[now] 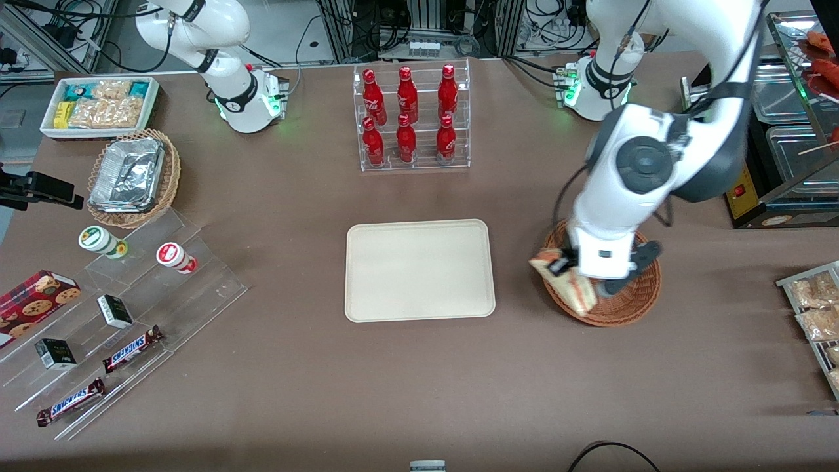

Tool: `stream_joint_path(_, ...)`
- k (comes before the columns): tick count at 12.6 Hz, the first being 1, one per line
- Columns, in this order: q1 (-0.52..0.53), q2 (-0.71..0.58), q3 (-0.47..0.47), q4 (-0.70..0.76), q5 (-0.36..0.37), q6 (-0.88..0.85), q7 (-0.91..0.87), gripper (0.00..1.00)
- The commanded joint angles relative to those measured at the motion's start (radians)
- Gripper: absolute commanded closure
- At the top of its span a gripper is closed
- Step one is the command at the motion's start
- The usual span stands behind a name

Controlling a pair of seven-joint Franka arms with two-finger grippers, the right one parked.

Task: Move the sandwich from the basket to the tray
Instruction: 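Lift the sandwich and carry it with the left gripper over the tray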

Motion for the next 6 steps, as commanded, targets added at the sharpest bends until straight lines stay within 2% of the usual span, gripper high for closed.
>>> stream_joint_path(1, -0.095, 0.118, 0.008, 0.147, 0.012, -0.022, 0.033, 1.00)
stream_joint_path(4, -0.187, 0.199, 0.008, 0.196, 0.012, 0.001, 0.130, 1.00)
stream_joint_path(6, -0.207, 0.239, 0.003, 0.201, 0.005, 0.079, 0.195, 1.00)
